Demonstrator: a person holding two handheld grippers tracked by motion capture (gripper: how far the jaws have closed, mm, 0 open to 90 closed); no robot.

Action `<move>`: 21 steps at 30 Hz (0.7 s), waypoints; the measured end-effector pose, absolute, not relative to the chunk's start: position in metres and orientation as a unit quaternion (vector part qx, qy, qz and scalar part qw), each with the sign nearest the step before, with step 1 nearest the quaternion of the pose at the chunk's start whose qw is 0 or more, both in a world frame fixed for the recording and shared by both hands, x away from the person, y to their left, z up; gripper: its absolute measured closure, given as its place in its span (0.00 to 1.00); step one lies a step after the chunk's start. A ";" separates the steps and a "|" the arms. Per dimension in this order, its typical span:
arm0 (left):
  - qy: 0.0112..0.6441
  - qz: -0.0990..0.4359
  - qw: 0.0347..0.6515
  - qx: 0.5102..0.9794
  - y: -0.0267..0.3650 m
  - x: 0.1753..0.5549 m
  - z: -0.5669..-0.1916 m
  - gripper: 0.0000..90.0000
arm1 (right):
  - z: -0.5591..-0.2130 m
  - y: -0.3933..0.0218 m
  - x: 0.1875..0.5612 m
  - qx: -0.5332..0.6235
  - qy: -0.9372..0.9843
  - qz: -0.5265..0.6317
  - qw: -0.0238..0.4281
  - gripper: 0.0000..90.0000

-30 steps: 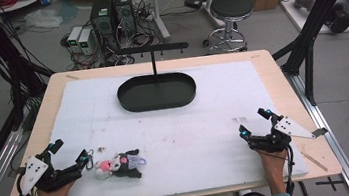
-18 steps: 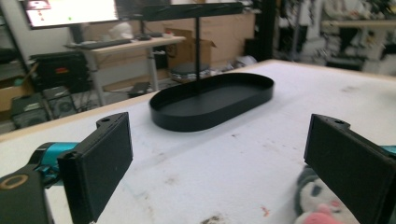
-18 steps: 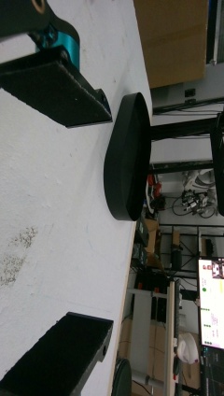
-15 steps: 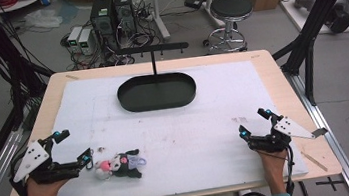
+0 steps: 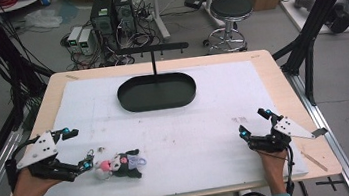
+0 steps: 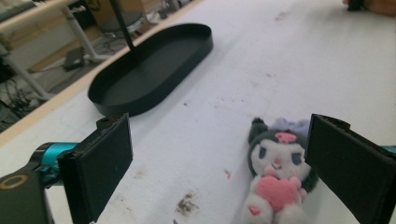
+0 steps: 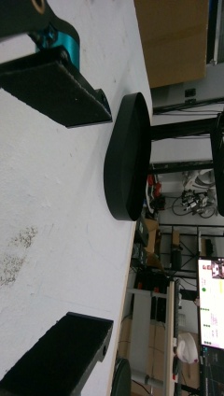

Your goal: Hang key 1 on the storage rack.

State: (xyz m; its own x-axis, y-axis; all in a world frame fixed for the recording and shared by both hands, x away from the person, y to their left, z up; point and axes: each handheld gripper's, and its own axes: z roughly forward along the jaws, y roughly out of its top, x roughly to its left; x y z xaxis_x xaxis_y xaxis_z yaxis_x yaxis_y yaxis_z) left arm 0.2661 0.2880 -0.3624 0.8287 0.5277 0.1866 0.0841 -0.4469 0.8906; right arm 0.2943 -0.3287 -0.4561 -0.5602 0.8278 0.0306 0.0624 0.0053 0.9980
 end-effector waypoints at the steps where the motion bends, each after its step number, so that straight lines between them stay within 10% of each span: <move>1: 0.184 0.220 0.487 0.825 0.287 0.267 -0.362 0.09 | -0.456 -0.329 0.294 0.350 0.636 0.613 0.312 0.03; 21: 0.131 0.130 0.357 0.916 0.251 0.284 -0.383 0.09 | -0.456 -0.329 0.294 0.350 0.636 0.613 0.312 0.03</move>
State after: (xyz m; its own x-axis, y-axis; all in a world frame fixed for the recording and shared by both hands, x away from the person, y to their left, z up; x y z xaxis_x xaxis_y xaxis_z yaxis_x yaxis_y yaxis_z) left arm 0.2843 0.2514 -0.3829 0.9319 0.3326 0.1447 0.1469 -0.7108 0.6879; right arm 0.2945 -0.3289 -0.4561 -0.5601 0.8278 0.0312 0.0622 0.0045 0.9981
